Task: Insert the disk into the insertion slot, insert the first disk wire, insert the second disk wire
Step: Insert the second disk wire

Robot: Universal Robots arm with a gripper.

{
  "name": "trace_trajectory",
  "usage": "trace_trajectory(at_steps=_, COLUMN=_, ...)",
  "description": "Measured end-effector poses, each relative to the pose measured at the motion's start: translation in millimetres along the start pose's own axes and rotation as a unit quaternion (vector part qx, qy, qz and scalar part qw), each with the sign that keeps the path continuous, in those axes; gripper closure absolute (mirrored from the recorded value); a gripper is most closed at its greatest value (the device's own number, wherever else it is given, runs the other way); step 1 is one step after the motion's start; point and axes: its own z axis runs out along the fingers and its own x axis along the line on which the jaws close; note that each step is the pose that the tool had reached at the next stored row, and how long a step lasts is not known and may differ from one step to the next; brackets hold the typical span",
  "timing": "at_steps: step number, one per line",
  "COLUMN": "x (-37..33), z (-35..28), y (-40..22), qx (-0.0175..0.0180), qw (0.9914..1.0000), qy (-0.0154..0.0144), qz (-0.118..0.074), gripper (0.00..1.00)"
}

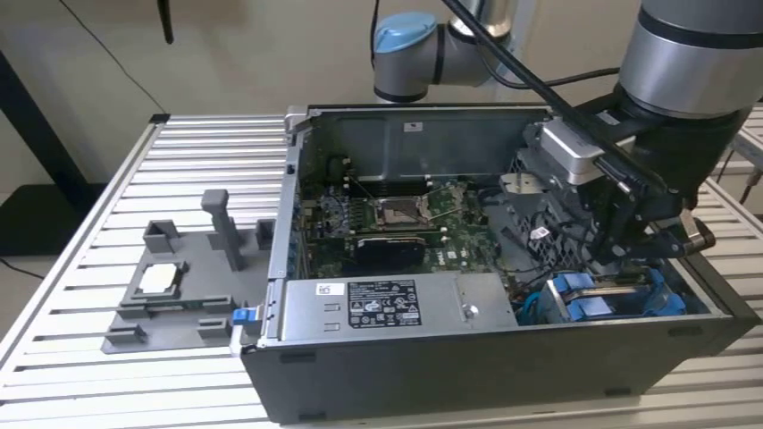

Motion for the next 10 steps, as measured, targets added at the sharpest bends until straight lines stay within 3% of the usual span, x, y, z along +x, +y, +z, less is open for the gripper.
trace_trajectory(at_steps=2, x=0.9, z=0.6, y=-1.9, qx=-0.0108, qw=0.99993, qy=-0.0048, qz=0.001, gripper=0.84)
trace_trajectory(at_steps=3, x=1.5, z=1.1, y=-3.3, qx=-0.013, qw=0.99988, qy=-0.0078, qz=0.002, gripper=0.84)
trace_trajectory(at_steps=8, x=5.7, z=5.1, y=-6.0, qx=-0.009, qw=0.99955, qy=-0.0282, qz=0.005, gripper=0.84)
trace_trajectory(at_steps=9, x=6.8, z=5.7, y=-5.7, qx=-0.0094, qw=0.99951, qy=-0.0294, qz=0.006, gripper=0.84)
trace_trajectory(at_steps=10, x=8.3, z=6.1, y=-5.6, qx=-0.0122, qw=0.99945, qy=-0.0301, qz=0.006, gripper=0.84)
